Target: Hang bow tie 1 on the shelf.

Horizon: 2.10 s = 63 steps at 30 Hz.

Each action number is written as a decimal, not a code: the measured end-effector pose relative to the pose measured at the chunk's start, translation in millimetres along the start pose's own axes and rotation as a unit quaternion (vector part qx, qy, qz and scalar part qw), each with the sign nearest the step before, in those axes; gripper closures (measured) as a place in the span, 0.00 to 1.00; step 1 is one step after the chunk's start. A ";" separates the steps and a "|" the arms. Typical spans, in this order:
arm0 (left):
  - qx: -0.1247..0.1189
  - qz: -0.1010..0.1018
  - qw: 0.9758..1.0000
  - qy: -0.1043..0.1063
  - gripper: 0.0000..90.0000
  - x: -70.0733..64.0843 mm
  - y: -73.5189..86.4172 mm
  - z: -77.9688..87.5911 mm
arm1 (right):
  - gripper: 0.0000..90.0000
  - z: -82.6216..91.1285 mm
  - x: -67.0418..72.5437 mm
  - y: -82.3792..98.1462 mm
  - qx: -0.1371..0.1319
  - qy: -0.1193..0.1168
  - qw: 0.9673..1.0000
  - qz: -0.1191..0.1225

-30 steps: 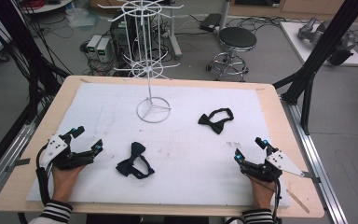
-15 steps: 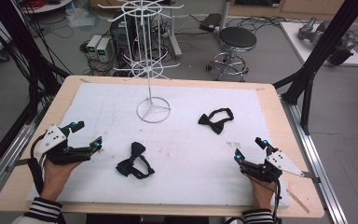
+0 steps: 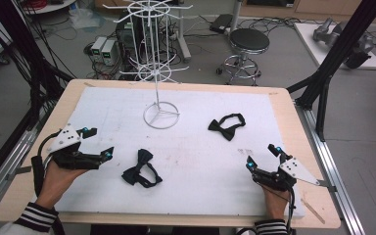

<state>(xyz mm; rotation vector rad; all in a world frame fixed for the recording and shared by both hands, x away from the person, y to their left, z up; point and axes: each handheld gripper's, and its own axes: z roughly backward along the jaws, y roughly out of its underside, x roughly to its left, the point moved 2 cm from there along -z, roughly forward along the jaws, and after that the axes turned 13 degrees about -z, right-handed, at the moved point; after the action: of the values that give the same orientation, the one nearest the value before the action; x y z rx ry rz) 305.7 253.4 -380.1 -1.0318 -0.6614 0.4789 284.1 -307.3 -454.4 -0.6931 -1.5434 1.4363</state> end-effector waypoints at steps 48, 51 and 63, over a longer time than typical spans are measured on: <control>0.246 -0.001 0.959 0.140 0.19 -22.8 -13.2 -80.8 | 0.11 0.4 -0.6 -0.1 -0.001 0.000 1.000 -0.003; 0.256 0.001 0.956 0.144 0.19 -23.1 -13.0 -83.0 | 0.11 0.1 -0.8 -0.2 -0.002 -0.001 1.000 0.000; 0.278 0.020 0.947 0.161 0.19 -30.9 -11.6 -94.2 | 0.11 0.3 -0.9 -0.2 -0.002 0.000 1.000 -0.004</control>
<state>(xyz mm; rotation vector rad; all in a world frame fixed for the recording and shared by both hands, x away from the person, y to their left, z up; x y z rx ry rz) 350.3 169.7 -411.3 -0.5655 -0.1879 0.4819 284.3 -308.2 -454.4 -0.6886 -1.5485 1.4266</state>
